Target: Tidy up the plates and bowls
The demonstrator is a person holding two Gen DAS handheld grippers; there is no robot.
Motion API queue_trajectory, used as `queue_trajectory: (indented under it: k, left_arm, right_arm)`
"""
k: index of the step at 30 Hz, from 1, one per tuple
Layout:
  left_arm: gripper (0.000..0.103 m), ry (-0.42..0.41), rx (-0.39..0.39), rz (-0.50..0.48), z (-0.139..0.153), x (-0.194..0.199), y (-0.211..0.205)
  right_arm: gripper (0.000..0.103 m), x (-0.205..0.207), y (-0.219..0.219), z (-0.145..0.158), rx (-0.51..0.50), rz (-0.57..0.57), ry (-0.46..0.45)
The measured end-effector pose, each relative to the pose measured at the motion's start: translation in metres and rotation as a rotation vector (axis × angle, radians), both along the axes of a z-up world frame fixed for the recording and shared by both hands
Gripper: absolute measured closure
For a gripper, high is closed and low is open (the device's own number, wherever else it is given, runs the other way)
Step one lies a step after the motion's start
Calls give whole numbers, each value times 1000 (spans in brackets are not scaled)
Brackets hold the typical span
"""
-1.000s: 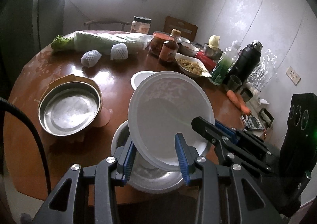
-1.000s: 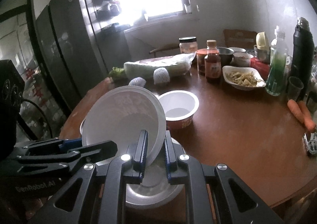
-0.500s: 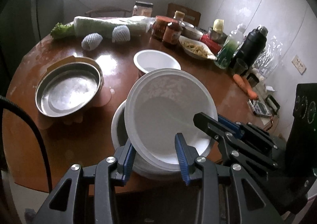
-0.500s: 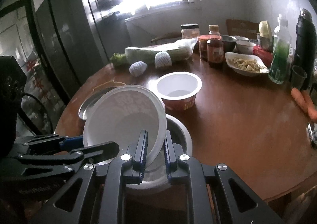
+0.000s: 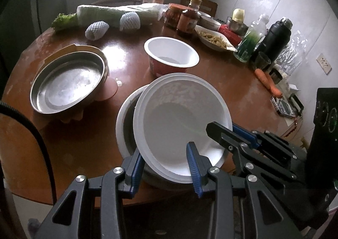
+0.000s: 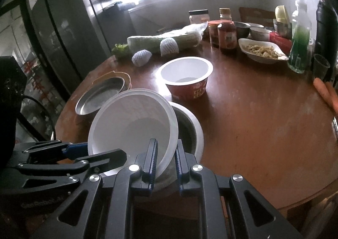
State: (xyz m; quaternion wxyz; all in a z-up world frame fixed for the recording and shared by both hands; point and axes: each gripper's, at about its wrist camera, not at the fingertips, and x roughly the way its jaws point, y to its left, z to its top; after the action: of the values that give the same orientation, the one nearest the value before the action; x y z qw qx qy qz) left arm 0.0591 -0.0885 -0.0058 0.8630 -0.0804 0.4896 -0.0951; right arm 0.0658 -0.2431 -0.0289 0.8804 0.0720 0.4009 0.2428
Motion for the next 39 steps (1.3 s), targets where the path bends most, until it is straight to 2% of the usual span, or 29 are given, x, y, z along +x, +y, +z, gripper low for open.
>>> queue_trajectory:
  k: [9, 32, 39]
  left_arm:
    - [64, 13, 13, -1, -6, 4, -1]
    - [63, -24, 33, 21, -4, 4, 5]
    - [63, -37, 47, 28, -2, 2, 5]
  right_arm:
    - [85, 4, 1, -7, -20, -9, 17]
    - [85, 5, 3, -10, -66, -45, -1]
    - [81, 5, 3, -8, -71, -49, -10]
